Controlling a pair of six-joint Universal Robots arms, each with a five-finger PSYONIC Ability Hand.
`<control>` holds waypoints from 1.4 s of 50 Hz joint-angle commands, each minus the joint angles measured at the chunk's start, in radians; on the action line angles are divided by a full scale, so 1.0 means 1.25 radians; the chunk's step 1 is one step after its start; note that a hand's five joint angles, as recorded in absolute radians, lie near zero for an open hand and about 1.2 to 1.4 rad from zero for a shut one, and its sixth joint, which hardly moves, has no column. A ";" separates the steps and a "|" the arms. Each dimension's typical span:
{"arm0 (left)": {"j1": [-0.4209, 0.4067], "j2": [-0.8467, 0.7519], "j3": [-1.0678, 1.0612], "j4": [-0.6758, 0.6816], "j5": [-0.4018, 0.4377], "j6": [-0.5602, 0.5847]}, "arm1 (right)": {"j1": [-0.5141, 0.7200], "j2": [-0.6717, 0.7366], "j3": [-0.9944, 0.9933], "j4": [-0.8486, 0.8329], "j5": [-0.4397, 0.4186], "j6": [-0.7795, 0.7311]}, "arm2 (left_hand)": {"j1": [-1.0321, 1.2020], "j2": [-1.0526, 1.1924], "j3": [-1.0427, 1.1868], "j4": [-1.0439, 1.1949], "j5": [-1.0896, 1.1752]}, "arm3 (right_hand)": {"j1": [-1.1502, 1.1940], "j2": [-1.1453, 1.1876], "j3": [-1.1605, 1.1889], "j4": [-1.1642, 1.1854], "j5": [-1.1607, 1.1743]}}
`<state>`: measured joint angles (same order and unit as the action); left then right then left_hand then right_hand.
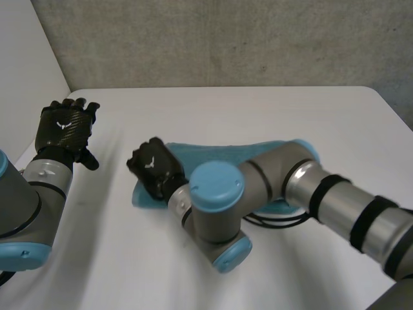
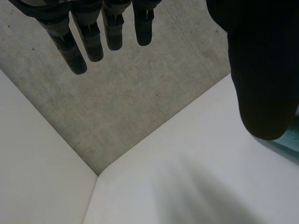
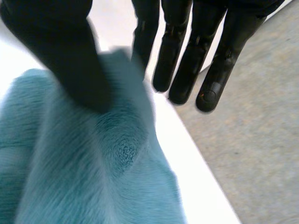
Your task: Fold the laundry
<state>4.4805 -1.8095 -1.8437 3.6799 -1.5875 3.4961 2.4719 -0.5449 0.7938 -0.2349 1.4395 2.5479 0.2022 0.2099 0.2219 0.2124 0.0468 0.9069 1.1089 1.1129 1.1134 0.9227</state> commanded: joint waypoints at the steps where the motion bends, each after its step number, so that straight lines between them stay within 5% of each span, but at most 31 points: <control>1: -0.005 0.000 0.001 0.001 0.005 -0.001 | -0.007 -0.062 0.008 0.011 0.090 0.034 | 0.014 0.008 -0.002 0.006 -0.002 | -0.586 -0.747 -0.751 -0.751 -0.738; 9: -0.040 -0.002 0.038 0.000 0.013 -0.006 | -0.182 -0.287 0.196 0.092 0.128 0.252 | 0.016 0.010 0.000 0.008 0.001 | -0.586 -0.747 -0.751 -0.751 -0.738; 18: -0.136 -0.062 0.104 -0.054 0.045 -0.005 | -0.353 -0.369 0.419 0.194 0.114 0.342 | 0.018 0.012 0.003 0.010 0.003 | -0.586 -0.747 -0.751 -0.751 -0.738; 23: -0.159 -0.084 0.137 -0.107 0.049 -0.009 | -0.435 -0.379 0.545 0.188 0.045 0.341 | 0.018 0.012 0.003 0.010 0.003 | -0.507 -0.669 -0.672 -0.672 -0.659; 26: -0.162 -0.086 0.141 -0.120 0.048 -0.010 | -0.467 -0.375 0.598 0.145 0.012 0.336 | 0.018 0.012 0.003 0.010 0.003 | -0.319 -0.481 -0.484 -0.485 -0.472; 31: -0.152 -0.077 0.132 -0.123 0.046 -0.012 | -0.483 -0.372 0.608 0.048 0.014 0.331 | 0.018 0.012 0.003 0.010 0.003 | 0.389 0.228 0.225 0.224 0.237; 34: -0.150 -0.063 0.124 -0.124 0.045 -0.015 | -0.476 -0.362 0.556 0.042 0.017 0.322 | 0.018 0.012 0.003 0.010 0.003 | 0.391 0.230 0.227 0.226 0.239; 39: -0.135 -0.020 0.110 -0.130 0.043 -0.015 | -0.463 -0.359 0.452 0.047 0.019 0.303 | 0.018 0.012 0.003 0.010 0.003 | 0.391 0.230 0.227 0.226 0.239; 43: -0.114 0.009 0.100 -0.131 0.042 -0.016 | -0.330 -0.346 0.290 0.057 0.019 0.296 | 0.014 0.008 -0.002 0.006 -0.002 | 0.391 0.230 0.227 0.226 0.239; 53: -0.066 0.082 0.078 -0.130 0.038 -0.065 | -0.020 -0.080 -0.019 0.155 -0.003 0.255 | -0.003 -0.009 -0.018 -0.011 -0.018 | 0.391 0.230 0.227 0.226 0.239; 58: -0.053 0.083 0.082 -0.131 0.042 -0.124 | 0.008 0.004 -0.047 0.174 0.015 0.205 | -0.003 -0.009 -0.018 -0.011 -0.018 | 0.391 0.230 0.227 0.226 0.239; 59: -0.051 0.082 0.086 -0.132 0.043 -0.139 | 0.007 0.000 -0.056 0.178 0.035 0.200 | 0.000 -0.007 -0.016 -0.009 -0.016 | 0.067 -0.095 -0.098 -0.098 -0.085; 60: -0.051 0.082 0.089 -0.132 0.044 -0.149 | 0.007 0.000 -0.056 0.178 0.035 0.200 | 0.000 -0.007 -0.016 -0.008 -0.016 | 0.064 -0.098 -0.101 -0.102 -0.089; 61: -0.051 0.082 0.091 -0.132 0.045 -0.152 | 0.003 -0.014 -0.059 0.178 0.061 0.202 | 0.002 -0.004 -0.014 -0.006 -0.013 | -0.234 -0.396 -0.399 -0.399 -0.386; 62: -0.051 0.082 0.091 -0.132 0.045 -0.152 | 0.001 -0.041 -0.058 0.178 0.086 0.213 | 0.002 -0.004 -0.014 -0.006 -0.013 | -0.344 -0.506 -0.509 -0.509 -0.496; 70: -0.089 0.008 0.173 -0.172 0.051 -0.161 | -0.075 -0.176 -0.013 0.181 0.142 0.373 | 0.007 0.001 -0.009 -0.001 -0.009 | -0.586 -0.747 -0.751 -0.751 -0.738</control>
<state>4.4049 -1.7353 -1.6967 3.5025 -1.5274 3.2992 2.4596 -0.6415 0.7241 -0.0096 1.5761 2.8653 0.2021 0.2099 0.2104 0.2018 0.0467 0.2337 0.2605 0.2549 0.2585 0.0790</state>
